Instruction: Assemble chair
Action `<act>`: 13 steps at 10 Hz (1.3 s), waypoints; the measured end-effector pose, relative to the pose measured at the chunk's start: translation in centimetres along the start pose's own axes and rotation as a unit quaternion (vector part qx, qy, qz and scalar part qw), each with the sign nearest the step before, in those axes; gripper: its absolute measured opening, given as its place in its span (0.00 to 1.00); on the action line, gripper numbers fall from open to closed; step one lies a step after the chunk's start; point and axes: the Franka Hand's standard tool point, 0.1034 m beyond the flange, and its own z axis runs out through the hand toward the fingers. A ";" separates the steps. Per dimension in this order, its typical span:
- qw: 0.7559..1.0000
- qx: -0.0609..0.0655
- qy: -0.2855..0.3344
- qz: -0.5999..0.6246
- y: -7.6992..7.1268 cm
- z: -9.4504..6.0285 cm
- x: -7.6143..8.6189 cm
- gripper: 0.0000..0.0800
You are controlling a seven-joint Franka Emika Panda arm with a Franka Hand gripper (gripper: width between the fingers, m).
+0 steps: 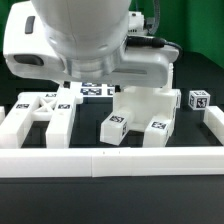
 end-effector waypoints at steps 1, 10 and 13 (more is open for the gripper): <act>0.997 0.000 0.076 0.003 -0.2 -1.8 1.3 0.81; 0.909 -0.002 0.413 -0.052 4.6 -1.7 1.3 0.81; 0.913 0.005 0.404 -0.053 5.1 -0.4 1.7 0.81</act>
Offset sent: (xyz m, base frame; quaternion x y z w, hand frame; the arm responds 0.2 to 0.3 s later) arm 0.0000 0.0000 0.0000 0.0000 0.1296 0.0000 0.9916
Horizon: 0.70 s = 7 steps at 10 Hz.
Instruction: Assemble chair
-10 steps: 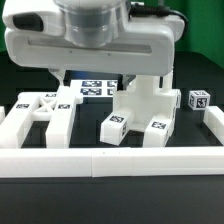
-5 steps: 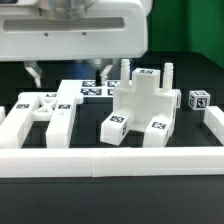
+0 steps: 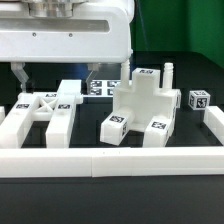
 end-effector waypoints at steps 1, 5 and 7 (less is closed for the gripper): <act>1.000 0.001 -0.006 -0.003 0.3 0.8 -0.4 0.81; 1.000 -0.002 -0.016 -0.003 -0.5 4.1 -0.5 0.81; 1.000 -0.003 -0.016 -0.003 -0.4 4.1 -0.5 0.81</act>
Offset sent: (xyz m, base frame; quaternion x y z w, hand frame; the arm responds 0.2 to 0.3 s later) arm 0.0126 0.0162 -0.0304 0.0241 0.0062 0.0149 0.9996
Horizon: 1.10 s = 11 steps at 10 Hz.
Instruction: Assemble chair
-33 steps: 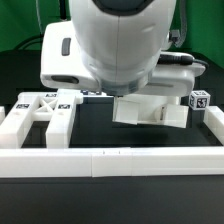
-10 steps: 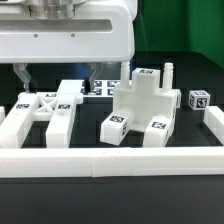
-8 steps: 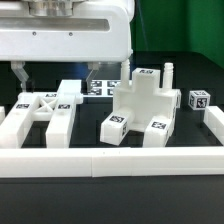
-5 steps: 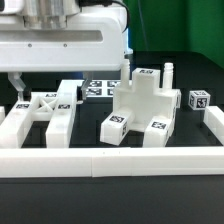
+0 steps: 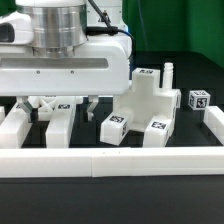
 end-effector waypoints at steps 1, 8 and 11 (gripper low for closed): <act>1.000 0.000 0.000 0.000 0.0 0.0 0.0 0.81; 1.000 -0.006 -0.007 -0.004 -0.1 2.4 -0.8 0.81; 1.000 -0.007 -0.005 -0.004 -0.2 2.6 -1.0 0.81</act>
Offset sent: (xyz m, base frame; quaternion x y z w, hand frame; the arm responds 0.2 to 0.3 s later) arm -0.0055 0.0196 -0.0283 0.0592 0.0058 0.0005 0.9982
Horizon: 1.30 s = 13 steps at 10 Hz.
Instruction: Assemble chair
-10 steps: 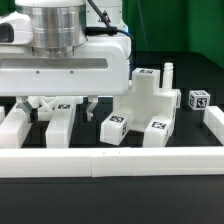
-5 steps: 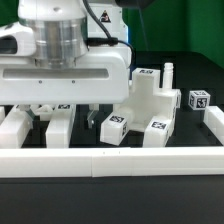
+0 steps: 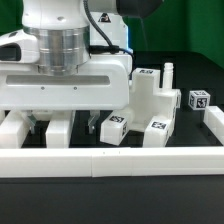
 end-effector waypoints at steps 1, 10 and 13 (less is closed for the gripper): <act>1.000 0.000 0.000 0.000 0.0 0.0 0.0 0.66; 1.000 0.017 0.006 0.008 -0.4 -5.5 0.5 0.36; 1.000 0.019 0.014 -0.010 -0.6 -9.8 0.9 0.36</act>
Offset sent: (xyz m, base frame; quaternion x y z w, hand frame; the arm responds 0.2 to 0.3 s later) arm 0.0014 -0.0004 0.0034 0.0045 -0.0019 -0.0001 1.0000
